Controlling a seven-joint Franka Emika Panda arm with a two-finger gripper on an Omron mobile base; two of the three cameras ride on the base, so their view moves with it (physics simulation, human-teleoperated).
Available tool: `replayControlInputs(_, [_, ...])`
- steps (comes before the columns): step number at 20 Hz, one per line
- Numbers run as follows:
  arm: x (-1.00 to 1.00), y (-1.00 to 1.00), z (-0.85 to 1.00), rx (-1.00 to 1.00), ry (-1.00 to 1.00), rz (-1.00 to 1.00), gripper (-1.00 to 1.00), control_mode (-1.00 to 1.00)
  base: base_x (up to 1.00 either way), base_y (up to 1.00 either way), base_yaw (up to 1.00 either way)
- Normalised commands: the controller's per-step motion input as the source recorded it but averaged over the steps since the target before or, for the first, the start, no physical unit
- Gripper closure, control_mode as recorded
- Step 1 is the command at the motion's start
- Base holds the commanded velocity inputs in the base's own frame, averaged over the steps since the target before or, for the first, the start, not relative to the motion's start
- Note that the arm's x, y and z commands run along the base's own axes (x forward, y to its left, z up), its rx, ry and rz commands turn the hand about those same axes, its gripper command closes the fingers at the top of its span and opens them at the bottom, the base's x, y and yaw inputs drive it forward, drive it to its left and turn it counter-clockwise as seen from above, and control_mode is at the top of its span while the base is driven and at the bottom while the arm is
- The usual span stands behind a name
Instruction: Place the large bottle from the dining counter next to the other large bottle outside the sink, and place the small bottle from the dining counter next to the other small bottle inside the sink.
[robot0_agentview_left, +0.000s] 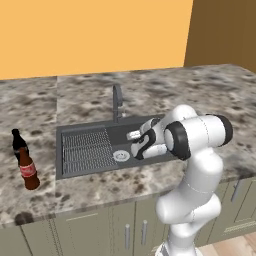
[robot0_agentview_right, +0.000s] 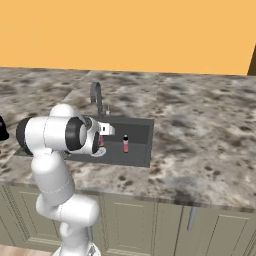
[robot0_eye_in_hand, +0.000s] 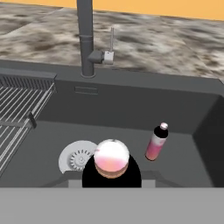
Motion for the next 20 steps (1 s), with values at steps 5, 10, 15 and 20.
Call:
replayControlInputs(5, [0.20, -0.15, -0.12, 0.00, 0.00, 0.00, 1.00, -1.00, 0.00, 0.00, 0.00])
replayControlInputs(10, [0.34, -0.03, -0.28, 0.00, 0.00, 0.00, 1.00, -1.00, 0.00, 0.00, 0.00])
replayControlInputs(15, [0.26, 0.00, -0.37, 0.00, 0.00, 0.01, 1.00, -1.00, 0.00, 0.00, 0.00])
replayControlInputs(20, [0.25, 0.00, -0.37, 0.00, -0.02, 0.01, 1.00, -1.00, 0.00, 0.00, 0.00])
